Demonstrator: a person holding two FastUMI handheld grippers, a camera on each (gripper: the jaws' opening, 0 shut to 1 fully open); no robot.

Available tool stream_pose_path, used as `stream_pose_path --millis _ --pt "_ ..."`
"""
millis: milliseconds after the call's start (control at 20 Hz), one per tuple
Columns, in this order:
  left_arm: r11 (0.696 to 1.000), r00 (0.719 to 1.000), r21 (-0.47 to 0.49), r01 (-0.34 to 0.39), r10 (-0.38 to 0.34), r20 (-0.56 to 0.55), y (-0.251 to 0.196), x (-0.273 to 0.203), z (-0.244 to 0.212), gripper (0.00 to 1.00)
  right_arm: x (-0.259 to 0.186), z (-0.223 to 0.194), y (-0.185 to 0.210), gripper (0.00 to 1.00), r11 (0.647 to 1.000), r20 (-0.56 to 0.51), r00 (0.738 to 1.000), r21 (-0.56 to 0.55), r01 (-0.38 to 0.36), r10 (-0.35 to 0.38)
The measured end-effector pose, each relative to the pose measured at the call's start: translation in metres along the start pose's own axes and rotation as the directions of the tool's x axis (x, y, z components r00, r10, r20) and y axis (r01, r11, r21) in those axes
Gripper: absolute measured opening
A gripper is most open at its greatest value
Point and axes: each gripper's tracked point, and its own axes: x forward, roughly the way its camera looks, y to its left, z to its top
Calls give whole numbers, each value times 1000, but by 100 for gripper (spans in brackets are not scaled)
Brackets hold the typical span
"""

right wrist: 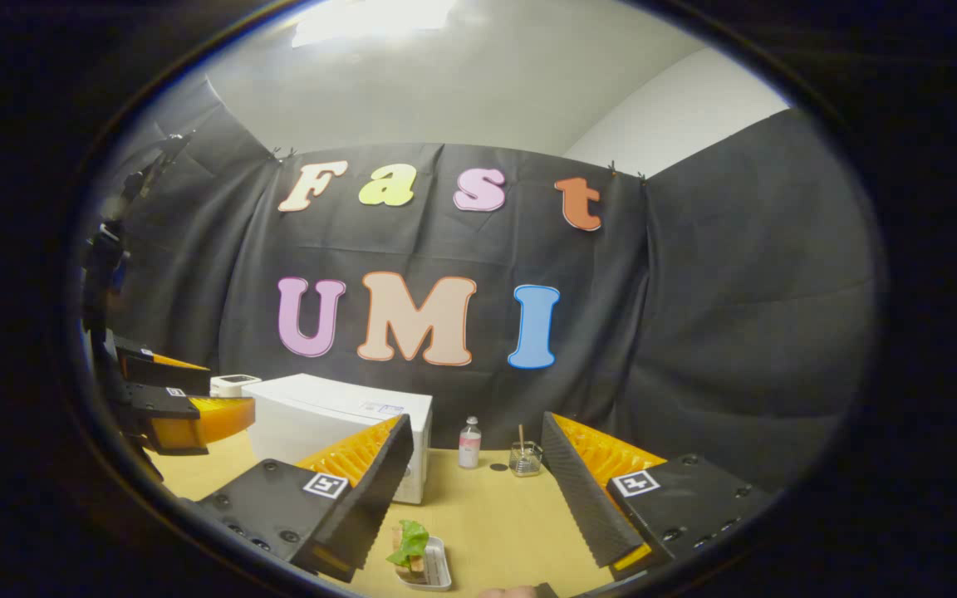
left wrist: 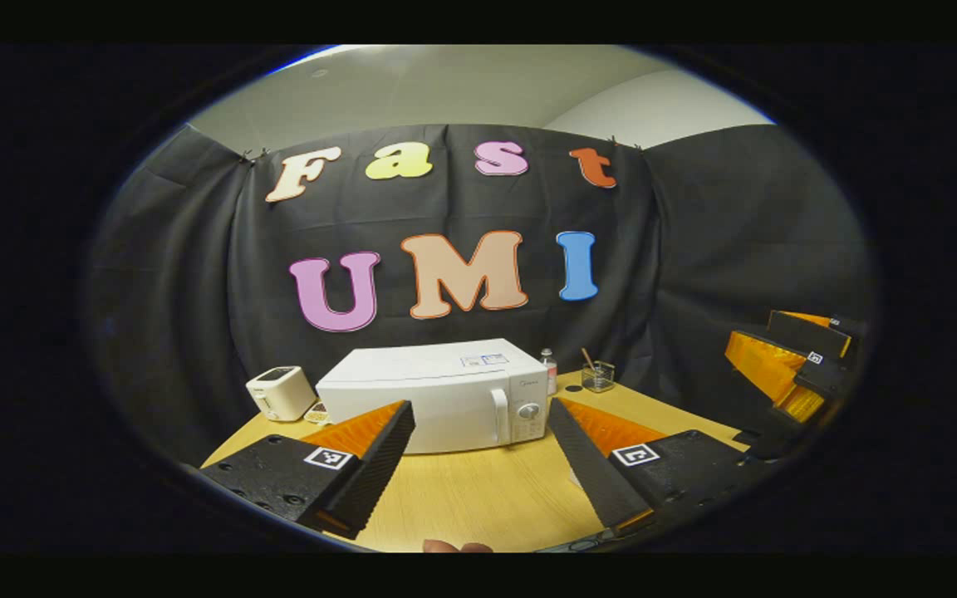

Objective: Open the microwave oven with the left hand, put the food in, and close the microwave oven.

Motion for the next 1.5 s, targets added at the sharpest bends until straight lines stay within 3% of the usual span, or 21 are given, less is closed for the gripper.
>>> stream_pose_path --millis 50,650,800,1050,1250,1500 --pt "1000 1000 1 -3 3 1 2 2 1 100 1 0 0 100 1000 0 1000 1 -1 1" --pt "999 999 7 -39 39 -11 18 21 -14 97 7 -1 8 96 999 -1 999 4 -39 39" --pt "997 998 47 -56 57 -13 27 34 -22 100 8 3 8 97 999 -1 999 7 -54 54" --pt "1000 999 20 -8 9 -38 21 74 -47 100 14 -4 8 96 995 -40 994 5 -100 100" --pt "999 1000 37 -13 14 -27 20 121 -69 97 18 -7 7 97 992 -72 990 17 -122 123" --pt "1000 999 15 7 -6 -31 -8 179 -110 98 21 -6 5 96 991 -81 989 70 -114 120"
